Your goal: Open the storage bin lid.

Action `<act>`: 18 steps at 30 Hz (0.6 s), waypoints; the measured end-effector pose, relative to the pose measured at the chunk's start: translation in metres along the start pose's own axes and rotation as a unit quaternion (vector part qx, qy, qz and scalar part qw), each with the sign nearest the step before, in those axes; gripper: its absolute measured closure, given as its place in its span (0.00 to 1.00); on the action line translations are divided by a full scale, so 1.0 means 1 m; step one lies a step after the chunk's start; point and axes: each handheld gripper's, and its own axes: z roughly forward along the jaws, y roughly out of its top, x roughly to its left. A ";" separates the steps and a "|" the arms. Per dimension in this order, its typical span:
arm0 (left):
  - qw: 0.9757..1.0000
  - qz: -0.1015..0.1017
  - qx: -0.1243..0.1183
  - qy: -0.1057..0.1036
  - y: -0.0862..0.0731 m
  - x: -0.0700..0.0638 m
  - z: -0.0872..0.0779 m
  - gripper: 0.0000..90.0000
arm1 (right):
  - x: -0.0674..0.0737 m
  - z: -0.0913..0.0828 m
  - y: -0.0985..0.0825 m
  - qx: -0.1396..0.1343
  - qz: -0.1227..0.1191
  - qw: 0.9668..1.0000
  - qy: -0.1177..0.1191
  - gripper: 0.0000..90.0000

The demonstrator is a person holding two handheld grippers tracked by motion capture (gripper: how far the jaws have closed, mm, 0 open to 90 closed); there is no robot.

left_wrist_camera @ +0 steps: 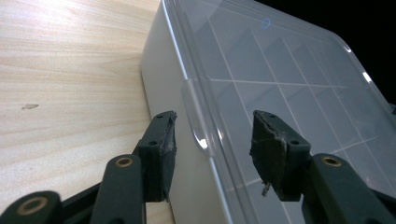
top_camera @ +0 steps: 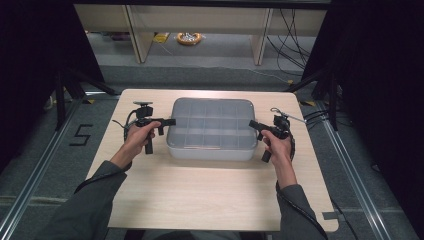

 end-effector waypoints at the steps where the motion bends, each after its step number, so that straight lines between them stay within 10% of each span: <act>1: 1.000 0.000 0.000 0.000 0.000 0.000 0.000 0.56 | 0.000 0.000 0.000 0.000 0.000 1.000 0.000 0.57; 4: 1.000 -0.005 0.001 -0.003 0.002 -0.001 0.002 0.57 | -0.004 0.004 0.002 -0.011 -0.021 1.000 0.010 0.59; 11: 1.000 -0.001 0.001 0.012 0.004 -0.007 0.006 0.59 | 0.002 0.004 0.002 -0.002 0.032 0.999 0.005 0.64; 18: 1.000 -0.003 -0.012 0.020 0.004 -0.012 0.002 0.62 | 0.007 0.004 -0.002 -0.019 0.026 0.999 -0.008 0.68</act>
